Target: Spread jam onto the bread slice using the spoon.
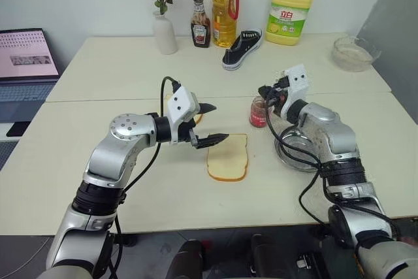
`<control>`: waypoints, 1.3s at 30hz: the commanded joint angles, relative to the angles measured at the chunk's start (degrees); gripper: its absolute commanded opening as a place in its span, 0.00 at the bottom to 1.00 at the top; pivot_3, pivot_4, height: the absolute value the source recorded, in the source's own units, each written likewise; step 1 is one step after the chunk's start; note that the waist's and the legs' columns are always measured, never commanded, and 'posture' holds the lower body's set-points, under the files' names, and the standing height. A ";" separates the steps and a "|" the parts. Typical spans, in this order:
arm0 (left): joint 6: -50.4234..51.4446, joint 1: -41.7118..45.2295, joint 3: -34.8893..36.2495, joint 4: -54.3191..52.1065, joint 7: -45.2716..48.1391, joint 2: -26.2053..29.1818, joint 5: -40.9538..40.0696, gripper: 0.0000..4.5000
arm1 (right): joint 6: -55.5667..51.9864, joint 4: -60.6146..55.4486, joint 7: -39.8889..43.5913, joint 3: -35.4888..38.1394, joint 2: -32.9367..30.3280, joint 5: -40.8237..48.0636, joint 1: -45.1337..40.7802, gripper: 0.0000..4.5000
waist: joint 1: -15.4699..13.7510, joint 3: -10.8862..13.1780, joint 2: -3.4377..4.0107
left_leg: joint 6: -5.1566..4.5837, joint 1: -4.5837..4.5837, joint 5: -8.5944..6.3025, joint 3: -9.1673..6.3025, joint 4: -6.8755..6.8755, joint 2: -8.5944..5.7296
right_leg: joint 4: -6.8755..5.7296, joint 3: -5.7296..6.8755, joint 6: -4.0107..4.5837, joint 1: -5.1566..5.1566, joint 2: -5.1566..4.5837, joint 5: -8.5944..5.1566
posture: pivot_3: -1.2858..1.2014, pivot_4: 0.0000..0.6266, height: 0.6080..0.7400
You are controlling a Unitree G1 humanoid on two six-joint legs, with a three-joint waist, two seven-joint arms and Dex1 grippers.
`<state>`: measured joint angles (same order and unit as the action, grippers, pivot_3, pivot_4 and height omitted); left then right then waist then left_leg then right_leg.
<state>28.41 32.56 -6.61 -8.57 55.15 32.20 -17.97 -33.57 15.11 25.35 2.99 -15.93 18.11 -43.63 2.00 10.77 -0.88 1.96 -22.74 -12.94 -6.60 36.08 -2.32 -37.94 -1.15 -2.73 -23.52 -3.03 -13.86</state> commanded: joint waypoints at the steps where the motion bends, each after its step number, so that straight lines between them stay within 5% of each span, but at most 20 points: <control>1: -0.90 0.64 1.08 -1.80 -0.57 -0.03 -0.72 1.00 | -3.49 -2.25 -0.24 1.35 -0.47 1.32 -0.91 0.01 | -0.09 0.00 0.00 | 0.00 0.00 0.00 0.00 0.00 -0.01 | 0.01 0.01 0.00 0.00 0.00 0.00 | 0.52 0.24 1.00; 20: -3.75 3.37 0.40 1.25 -0.93 -1.54 0.06 1.00 | -15.56 -0.82 -12.08 19.90 3.53 14.32 -7.73 0.01 | -0.03 0.00 0.00 | 0.00 -0.02 0.00 0.03 -0.01 -0.03 | -0.02 -0.01 0.00 -0.03 0.00 0.00 | 0.52 0.24 1.00; 39: -5.45 4.20 -0.10 3.09 0.86 -1.15 0.30 1.00 | -22.14 -6.65 -20.56 28.36 2.06 25.05 -7.52 0.01 | -0.01 0.00 0.01 | -0.01 -0.04 0.00 0.03 -0.02 -0.02 | -0.02 0.00 0.00 -0.03 0.00 0.00 | 0.52 0.24 1.00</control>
<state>24.17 35.43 -6.92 -4.68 55.73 30.94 -17.59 -55.72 11.34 5.40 29.92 -13.24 40.95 -50.62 1.98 10.77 -0.88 1.95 -22.78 -12.94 -6.56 36.06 -2.34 -37.96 -1.16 -2.73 -23.54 -3.03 -13.86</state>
